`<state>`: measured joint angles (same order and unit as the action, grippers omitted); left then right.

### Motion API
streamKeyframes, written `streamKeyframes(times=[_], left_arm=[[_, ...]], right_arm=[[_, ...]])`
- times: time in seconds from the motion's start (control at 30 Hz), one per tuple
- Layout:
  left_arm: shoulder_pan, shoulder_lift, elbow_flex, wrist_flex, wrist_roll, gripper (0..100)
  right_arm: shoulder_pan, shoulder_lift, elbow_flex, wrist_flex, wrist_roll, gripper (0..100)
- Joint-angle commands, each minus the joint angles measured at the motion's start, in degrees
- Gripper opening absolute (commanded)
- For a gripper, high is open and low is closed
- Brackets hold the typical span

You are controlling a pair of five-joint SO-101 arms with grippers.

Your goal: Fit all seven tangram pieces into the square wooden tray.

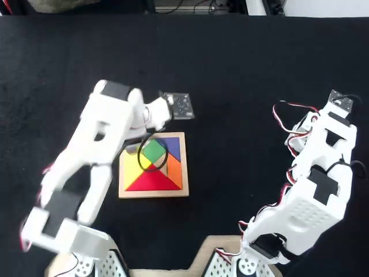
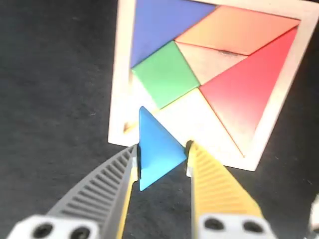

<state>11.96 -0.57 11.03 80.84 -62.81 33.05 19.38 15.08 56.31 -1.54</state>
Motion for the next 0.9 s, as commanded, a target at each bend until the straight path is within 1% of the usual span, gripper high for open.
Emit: streamKeyframes(times=[0.0,0.07,0.17,0.23,0.3,0.47,0.6,0.73,0.87], left_arm=[[-1.45,-13.98,16.66,-16.00,-0.35,14],[-1.36,-14.07,19.82,-20.75,-0.26,14],[-1.01,-10.20,19.47,-23.74,-0.26,14],[-0.92,-6.24,17.36,-24.35,-0.44,14],[-0.66,-2.64,15.16,-24.00,-0.79,14],[0.66,1.41,9.45,-16.79,-3.25,14],[0.48,1.67,8.40,-16.88,-3.52,14],[0.13,1.76,8.92,-16.44,-7.65,14],[-0.48,1.76,9.98,-16.79,-8.35,24]], right_arm=[[-0.44,-0.13,-2.51,0.35,-0.18,1.1],[-0.44,-0.13,-2.51,0.35,-0.18,1.1],[-0.44,-0.04,-2.51,0.35,-0.18,1.1],[-0.44,-0.04,-2.51,0.44,-0.18,1.1],[-0.44,-0.04,-2.51,0.35,-0.18,1.1],[-0.44,-0.04,-2.51,0.26,-0.26,1.1],[-0.44,-0.04,-2.51,0.26,-0.26,1.1],[-0.44,-0.04,-2.51,0.26,-0.26,1.1],[-0.53,-0.04,-2.51,0.26,-0.18,1.1]])
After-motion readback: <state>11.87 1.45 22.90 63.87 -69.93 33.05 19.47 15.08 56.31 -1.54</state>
